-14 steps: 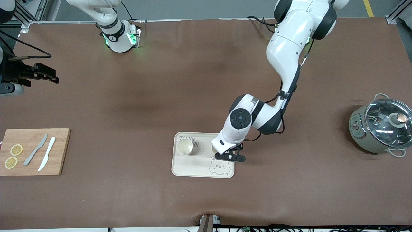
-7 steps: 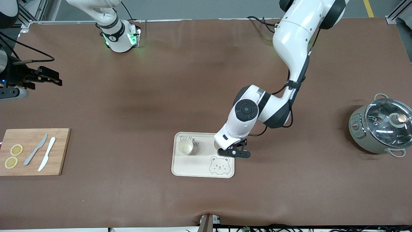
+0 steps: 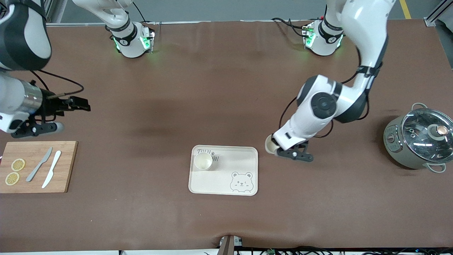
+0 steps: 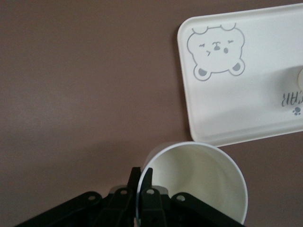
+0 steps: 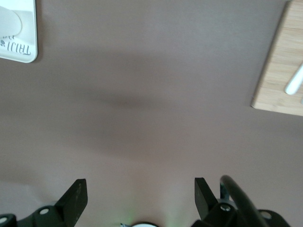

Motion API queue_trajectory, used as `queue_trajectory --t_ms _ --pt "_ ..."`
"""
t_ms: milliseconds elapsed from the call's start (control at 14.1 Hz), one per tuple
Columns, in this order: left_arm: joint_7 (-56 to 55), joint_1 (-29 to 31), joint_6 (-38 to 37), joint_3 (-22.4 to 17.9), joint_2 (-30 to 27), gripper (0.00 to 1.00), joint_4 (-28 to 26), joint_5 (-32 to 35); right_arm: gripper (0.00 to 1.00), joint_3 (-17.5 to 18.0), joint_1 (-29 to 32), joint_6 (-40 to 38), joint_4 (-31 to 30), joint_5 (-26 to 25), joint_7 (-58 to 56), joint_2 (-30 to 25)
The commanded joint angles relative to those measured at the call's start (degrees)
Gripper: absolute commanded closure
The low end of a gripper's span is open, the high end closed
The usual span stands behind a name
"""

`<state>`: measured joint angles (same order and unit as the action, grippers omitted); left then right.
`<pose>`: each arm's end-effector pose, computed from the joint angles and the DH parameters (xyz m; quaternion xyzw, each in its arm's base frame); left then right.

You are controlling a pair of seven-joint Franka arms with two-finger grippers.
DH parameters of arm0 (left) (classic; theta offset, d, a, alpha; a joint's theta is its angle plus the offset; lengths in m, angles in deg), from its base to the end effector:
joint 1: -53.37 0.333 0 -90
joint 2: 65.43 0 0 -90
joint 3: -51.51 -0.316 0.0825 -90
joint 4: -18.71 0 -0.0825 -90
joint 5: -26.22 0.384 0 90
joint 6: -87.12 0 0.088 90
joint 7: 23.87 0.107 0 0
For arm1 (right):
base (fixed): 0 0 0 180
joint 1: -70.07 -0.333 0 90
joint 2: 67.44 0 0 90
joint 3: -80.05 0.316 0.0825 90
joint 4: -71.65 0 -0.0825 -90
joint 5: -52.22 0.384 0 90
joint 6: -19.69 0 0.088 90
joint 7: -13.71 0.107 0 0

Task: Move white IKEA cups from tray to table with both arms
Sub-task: 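Lift the cup off the tray while the right gripper reaches the tray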

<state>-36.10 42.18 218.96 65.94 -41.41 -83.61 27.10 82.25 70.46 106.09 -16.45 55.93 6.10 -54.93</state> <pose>0.6013 -0.2722 0.3366 0.9917 -0.1079 0.0372 0.0594 0.6002 0.0242 0.5091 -0.9885 -0.0795 0.1215 0.0427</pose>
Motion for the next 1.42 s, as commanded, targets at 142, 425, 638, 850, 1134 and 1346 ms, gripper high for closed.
queue_trajectory --t_ms 142,425,638,850,1134,1346 --pt "5.46 9.94 12.62 6.83 -10.57 1.0 -20.61 -0.89 0.0 0.0 -0.29 3.85 1.43 6.47 3.02 4.18" --pt "7.74 11.18 23.44 7.1 -13.65 1.0 -31.69 -0.89 0.0 0.0 -3.98 9.57 3.1 6.48 14.71 9.27" --pt "10.99 13.38 28.19 7.19 -15.67 1.0 -37.67 -0.89 0.0 0.0 -6.97 15.27 4.68 6.39 21.47 13.58" --pt "15.73 17.23 30.22 7.28 -17.43 1.0 -41.37 -0.8 0.0 0.0 -8.9 18.45 10.11 6.39 30.87 21.22" --pt "19.69 20.14 31.19 7.37 -18.58 1.0 -43.84 -0.8 0.0 -0.27 -12.42 22.22 13.65 5.86 37.75 25.89" --pt "20.4 20.68 32.86 7.37 -17.88 1.0 -44.63 -0.8 0.0 -0.27 -15.93 25.99 13.74 5.78 43.36 27.83"
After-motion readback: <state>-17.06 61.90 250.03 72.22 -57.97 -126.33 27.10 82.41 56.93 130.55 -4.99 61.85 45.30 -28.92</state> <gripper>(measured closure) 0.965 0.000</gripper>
